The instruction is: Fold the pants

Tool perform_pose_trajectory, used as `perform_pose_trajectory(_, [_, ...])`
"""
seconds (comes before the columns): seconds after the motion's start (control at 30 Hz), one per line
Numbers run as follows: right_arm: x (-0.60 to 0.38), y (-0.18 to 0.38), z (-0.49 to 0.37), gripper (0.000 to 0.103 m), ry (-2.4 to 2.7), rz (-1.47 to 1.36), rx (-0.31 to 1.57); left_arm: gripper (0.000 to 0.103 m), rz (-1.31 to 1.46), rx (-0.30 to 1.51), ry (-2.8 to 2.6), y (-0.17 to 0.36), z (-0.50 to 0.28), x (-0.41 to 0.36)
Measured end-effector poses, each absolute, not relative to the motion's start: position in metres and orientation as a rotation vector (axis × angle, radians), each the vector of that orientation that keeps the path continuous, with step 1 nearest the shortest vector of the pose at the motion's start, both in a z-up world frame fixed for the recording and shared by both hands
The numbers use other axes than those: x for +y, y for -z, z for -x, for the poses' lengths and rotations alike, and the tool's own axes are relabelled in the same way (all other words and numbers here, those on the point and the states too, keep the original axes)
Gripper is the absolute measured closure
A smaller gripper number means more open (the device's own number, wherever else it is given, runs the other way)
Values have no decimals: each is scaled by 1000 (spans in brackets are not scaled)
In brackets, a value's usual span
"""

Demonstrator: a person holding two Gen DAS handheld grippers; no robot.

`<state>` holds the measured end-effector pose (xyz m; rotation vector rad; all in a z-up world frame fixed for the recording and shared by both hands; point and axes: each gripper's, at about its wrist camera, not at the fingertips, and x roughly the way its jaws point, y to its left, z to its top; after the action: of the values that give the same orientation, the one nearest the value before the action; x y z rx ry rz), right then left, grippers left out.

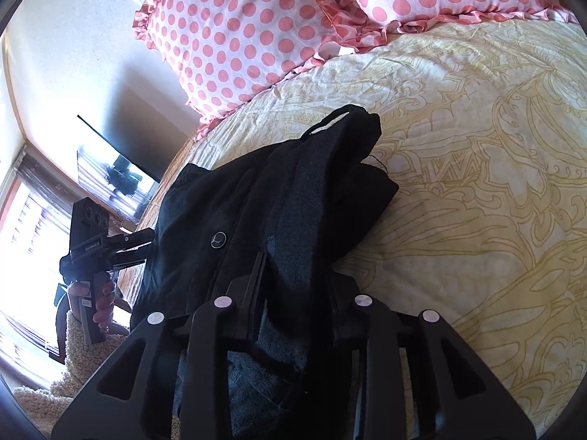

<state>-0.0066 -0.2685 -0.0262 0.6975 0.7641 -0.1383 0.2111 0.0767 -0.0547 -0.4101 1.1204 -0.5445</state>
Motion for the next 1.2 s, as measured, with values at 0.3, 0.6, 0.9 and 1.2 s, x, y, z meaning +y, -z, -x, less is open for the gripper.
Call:
perform_pose_trajectory(0.3, [-269,29,8,83,96,-751,721,93,371,1110,507,54,-208,77])
perform_pose_trajectory(0.6, [-274,19,9,85,33,-841,635,95,348,1026,521,38,-197,75])
perform_pose_trajectory(0.9, [-279,-3,-1,86,5,-841,582,95,377,945,552,14,-196,69])
perform_pose_trajectory(1.2, [-326,-35,-30,91,47,-842,476,95,357,824,552,-22,-242,44])
